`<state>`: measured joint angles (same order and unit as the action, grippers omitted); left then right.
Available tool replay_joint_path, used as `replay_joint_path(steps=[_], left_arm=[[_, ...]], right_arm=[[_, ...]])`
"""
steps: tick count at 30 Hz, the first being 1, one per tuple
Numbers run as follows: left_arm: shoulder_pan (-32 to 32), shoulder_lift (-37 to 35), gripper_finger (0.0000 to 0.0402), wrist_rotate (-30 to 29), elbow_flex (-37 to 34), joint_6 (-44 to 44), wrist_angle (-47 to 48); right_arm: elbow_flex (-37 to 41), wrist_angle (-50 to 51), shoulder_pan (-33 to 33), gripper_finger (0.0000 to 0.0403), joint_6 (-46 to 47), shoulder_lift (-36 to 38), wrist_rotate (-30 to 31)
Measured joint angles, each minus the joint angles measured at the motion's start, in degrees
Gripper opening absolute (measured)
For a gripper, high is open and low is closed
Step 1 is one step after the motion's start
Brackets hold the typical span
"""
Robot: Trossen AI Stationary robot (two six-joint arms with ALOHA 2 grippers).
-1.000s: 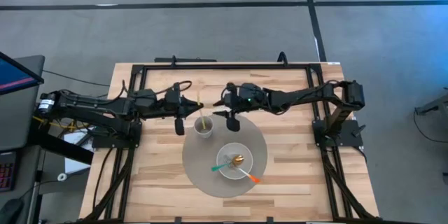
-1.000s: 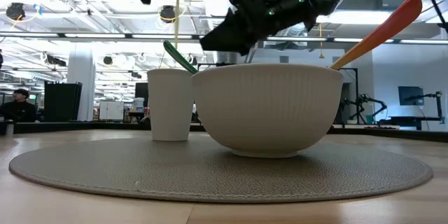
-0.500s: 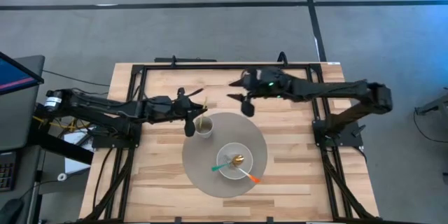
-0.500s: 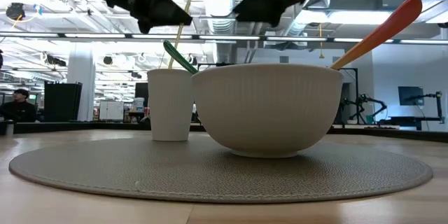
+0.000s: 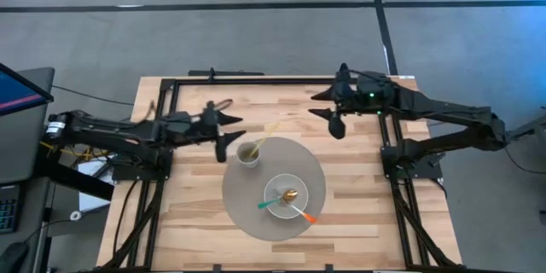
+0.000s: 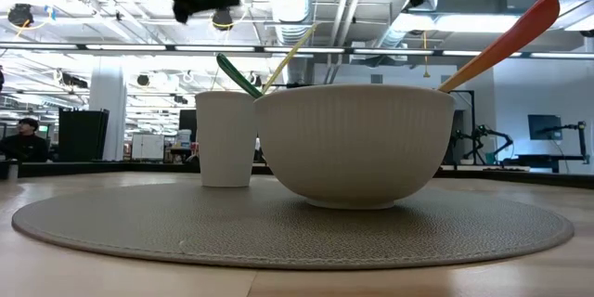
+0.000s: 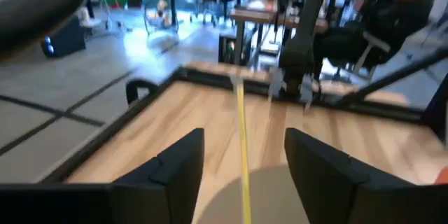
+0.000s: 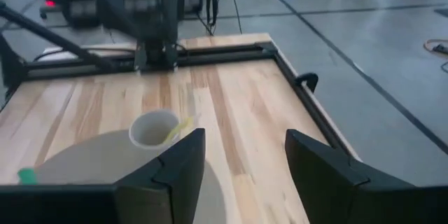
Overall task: Pick & Place Utensil
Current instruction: Return to Home Position
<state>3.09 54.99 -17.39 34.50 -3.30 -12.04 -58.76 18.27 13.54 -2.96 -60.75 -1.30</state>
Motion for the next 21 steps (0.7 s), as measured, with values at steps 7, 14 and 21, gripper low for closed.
replay_joint_path(steps=[7, 14, 21], left_arm=[[0.02, -17.34, 0.02, -6.45, 0.0, 7.0, 10.04], [0.02, -33.49, 0.0166, -7.05, -3.74, 6.97, 18.28], [0.02, -43.62, 0.0137, -1.63, -19.63, 4.8, 9.31]], right_arm=[[1.72, 4.92, -1.05, 0.0192, -0.01, 4.67, -0.12], [10.8, 0.36, -1.64, 0.0192, -1.5, 14.86, -0.13], [30.88, -14.8, 0.03, 0.0186, -1.53, 27.14, -0.2]])
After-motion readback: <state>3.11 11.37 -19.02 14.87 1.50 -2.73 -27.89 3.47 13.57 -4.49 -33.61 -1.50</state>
